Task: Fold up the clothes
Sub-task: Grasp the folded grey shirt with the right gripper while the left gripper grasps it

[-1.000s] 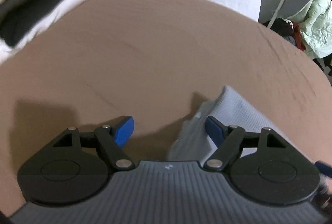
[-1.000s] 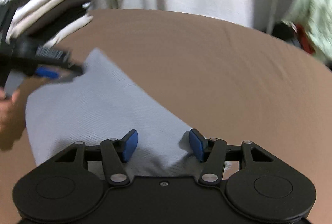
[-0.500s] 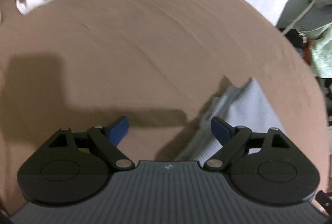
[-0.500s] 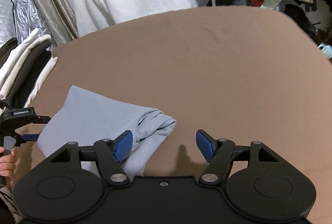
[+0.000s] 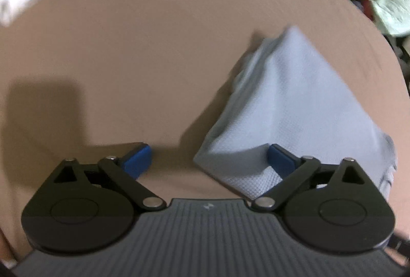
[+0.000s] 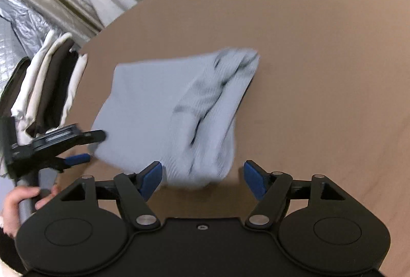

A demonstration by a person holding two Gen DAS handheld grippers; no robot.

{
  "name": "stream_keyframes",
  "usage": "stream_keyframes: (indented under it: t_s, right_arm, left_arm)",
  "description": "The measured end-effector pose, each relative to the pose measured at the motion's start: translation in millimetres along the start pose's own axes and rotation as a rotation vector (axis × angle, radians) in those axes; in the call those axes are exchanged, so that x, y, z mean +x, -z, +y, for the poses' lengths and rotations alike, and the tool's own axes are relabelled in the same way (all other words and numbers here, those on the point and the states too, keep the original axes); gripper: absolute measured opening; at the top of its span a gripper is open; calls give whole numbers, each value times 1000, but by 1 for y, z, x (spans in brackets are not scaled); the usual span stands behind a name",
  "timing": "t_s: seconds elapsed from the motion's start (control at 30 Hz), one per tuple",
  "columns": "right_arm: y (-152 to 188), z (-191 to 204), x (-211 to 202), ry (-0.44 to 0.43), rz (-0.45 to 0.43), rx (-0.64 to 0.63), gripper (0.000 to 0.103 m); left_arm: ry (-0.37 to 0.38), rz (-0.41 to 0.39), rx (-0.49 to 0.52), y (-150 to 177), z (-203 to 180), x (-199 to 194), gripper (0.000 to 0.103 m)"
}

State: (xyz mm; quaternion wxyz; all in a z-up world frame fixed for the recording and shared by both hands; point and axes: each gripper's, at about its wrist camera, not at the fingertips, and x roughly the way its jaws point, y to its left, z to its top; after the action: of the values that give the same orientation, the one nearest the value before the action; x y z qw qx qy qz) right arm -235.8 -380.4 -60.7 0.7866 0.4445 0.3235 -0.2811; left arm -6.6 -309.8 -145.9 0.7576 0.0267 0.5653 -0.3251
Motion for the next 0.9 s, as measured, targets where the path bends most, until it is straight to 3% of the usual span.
stream_keyframes:
  t_s: [0.2, 0.3, 0.37, 0.47, 0.53, 0.57, 0.6, 0.67, 0.73, 0.8, 0.9]
  right_arm:
    - [17, -13, 32, -105, 53, 209, 79]
    - [27, -20, 40, -175, 10, 313, 81]
    - [31, -26, 45, -198, -52, 383, 81]
    - [31, -26, 53, -185, -214, 406, 80]
    - [24, -17, 60, -108, -312, 327, 69]
    - [20, -10, 63, -58, -349, 262, 64]
    - [16, -3, 64, -32, -372, 204, 56]
    - [8, 10, 63, 6, -390, 118, 45]
    - [-5, 22, 52, 19, -410, 20, 40]
    - [-21, 34, 37, 12, -450, -108, 39]
    - [-43, 53, 19, 21, -466, -399, 41]
  left_arm:
    - [240, -66, -229, 1, 44, -1, 103]
    - [375, -83, -283, 3, 57, 5, 102]
    - [404, -88, -281, 1, 57, 9, 99]
    - [364, -103, -245, 4, 44, 10, 100]
    - [334, -120, -206, 9, 33, 10, 99]
    - [334, -123, -175, 10, 28, 10, 80]
    - [359, -114, -208, 10, 30, 11, 28]
    - [423, -87, -330, 9, 40, 15, 22]
    - [487, -94, -385, 13, 46, 10, 18]
    - [503, -116, -330, 19, 39, -2, 15]
    - [408, -87, -224, 31, 19, -5, 15]
